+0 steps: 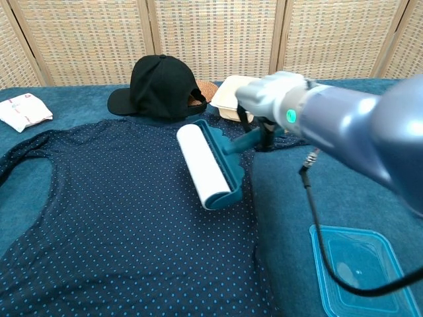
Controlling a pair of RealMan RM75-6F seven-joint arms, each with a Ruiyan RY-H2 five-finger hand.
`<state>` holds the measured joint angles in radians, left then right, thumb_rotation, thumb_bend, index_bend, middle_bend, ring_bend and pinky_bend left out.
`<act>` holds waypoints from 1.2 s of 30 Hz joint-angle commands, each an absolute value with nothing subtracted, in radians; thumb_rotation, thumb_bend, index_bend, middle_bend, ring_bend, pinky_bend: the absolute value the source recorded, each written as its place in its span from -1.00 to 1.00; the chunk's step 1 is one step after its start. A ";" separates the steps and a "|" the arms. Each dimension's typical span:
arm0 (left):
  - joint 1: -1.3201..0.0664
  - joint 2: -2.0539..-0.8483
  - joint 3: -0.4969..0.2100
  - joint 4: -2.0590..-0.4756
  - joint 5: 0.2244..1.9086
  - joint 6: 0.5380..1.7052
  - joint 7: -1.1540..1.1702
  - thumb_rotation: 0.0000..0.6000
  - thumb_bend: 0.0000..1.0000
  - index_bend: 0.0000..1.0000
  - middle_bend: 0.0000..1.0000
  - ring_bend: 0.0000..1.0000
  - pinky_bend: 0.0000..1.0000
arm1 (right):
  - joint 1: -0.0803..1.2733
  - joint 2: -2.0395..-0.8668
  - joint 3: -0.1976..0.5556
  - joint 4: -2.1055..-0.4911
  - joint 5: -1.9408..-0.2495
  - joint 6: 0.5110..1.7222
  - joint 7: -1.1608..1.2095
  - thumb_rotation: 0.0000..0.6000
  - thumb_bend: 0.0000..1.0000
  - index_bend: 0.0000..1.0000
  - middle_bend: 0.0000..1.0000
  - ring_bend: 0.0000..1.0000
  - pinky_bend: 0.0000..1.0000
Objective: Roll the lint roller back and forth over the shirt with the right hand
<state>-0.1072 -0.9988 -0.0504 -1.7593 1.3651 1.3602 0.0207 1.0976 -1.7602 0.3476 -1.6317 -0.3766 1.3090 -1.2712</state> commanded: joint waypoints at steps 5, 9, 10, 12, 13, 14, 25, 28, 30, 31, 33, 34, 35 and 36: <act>-0.120 -0.992 -0.055 -1.745 1.347 1.330 -0.011 1.00 -1.00 -1.00 -1.00 -1.00 -1.00 | 1.238 -1.883 0.416 -1.571 -0.279 1.381 -1.401 1.00 0.71 0.47 1.00 1.00 1.00; -0.123 -0.988 -0.057 -1.740 1.341 1.323 -0.024 1.00 -1.00 -1.00 -1.00 -1.00 -1.00 | 1.280 -1.932 0.425 -1.523 -0.263 1.386 -1.429 1.00 0.72 0.47 1.00 1.00 1.00; -0.123 -0.987 -0.057 -1.739 1.339 1.321 -0.029 1.00 -1.00 -1.00 -1.00 -1.00 -1.00 | 1.291 -1.950 0.424 -1.505 -0.258 1.384 -1.435 1.00 0.72 0.47 1.00 1.00 1.00; -0.124 -0.986 -0.057 -1.736 1.338 1.318 -0.034 1.00 -1.00 -1.00 -1.00 -1.00 -1.00 | 1.300 -1.971 0.424 -1.480 -0.251 1.383 -1.436 1.00 0.72 0.47 1.00 1.00 1.00; -0.125 -0.986 -0.057 -1.735 1.337 1.316 -0.037 1.00 -1.00 -1.00 -1.00 -1.00 -1.00 | 1.302 -1.981 0.420 -1.467 -0.250 1.379 -1.436 1.00 0.72 0.47 1.00 1.00 1.00; -0.125 -0.986 -0.056 -1.734 1.337 1.315 -0.038 1.00 -1.00 -1.00 -1.00 -1.00 -1.00 | 1.302 -1.987 0.416 -1.458 -0.252 1.377 -1.435 1.00 0.72 0.47 1.00 1.00 1.00; -0.129 -0.992 -0.054 -1.729 1.332 1.310 -0.027 1.00 -1.00 -1.00 -1.00 -1.00 -1.00 | 1.237 -1.958 0.291 -1.391 -0.285 1.379 -1.466 1.00 0.71 0.48 1.00 1.00 1.00; -0.131 -0.995 -0.053 -1.731 1.329 1.308 -0.021 1.00 -1.00 -1.00 -1.00 -1.00 -1.00 | 1.210 -1.928 0.261 -1.386 -0.304 1.379 -1.463 1.00 0.70 0.48 1.00 1.00 1.00; -0.130 -0.996 -0.053 -1.731 1.329 1.310 -0.017 1.00 -1.00 -1.00 -1.00 -1.00 -1.00 | 1.193 -1.909 0.245 -1.379 -0.312 1.380 -1.463 1.00 0.70 0.49 1.00 1.00 1.00; -0.130 -0.998 -0.053 -1.733 1.331 1.313 -0.013 1.00 -1.00 -1.00 -1.00 -1.00 -1.00 | 1.174 -1.886 0.232 -1.365 -0.315 1.384 -1.461 1.00 0.70 0.49 1.00 1.00 1.00; -0.131 -0.999 -0.052 -1.735 1.331 1.313 -0.007 1.00 -1.00 -1.00 -1.00 -1.00 -1.00 | 1.159 -1.867 0.225 -1.362 -0.321 1.379 -1.457 1.00 0.70 0.49 1.00 1.00 1.00; -0.131 -1.000 -0.051 -1.736 1.331 1.312 -0.004 1.00 -1.00 -1.00 -1.00 -1.00 -1.00 | 1.150 -1.856 0.223 -1.360 -0.321 1.377 -1.456 1.00 0.70 0.49 1.00 1.00 1.00; -0.132 -1.001 -0.051 -1.737 1.331 1.311 -0.001 1.00 -1.00 -1.00 -1.00 -1.00 -1.00 | 1.143 -1.846 0.222 -1.358 -0.320 1.376 -1.456 1.00 0.70 0.49 1.00 1.00 1.00; -0.133 -1.002 -0.051 -1.738 1.331 1.311 0.002 1.00 -1.00 -1.00 -1.00 -1.00 -1.00 | 1.137 -1.837 0.222 -1.358 -0.319 1.373 -1.456 1.00 0.70 0.49 1.00 1.00 1.00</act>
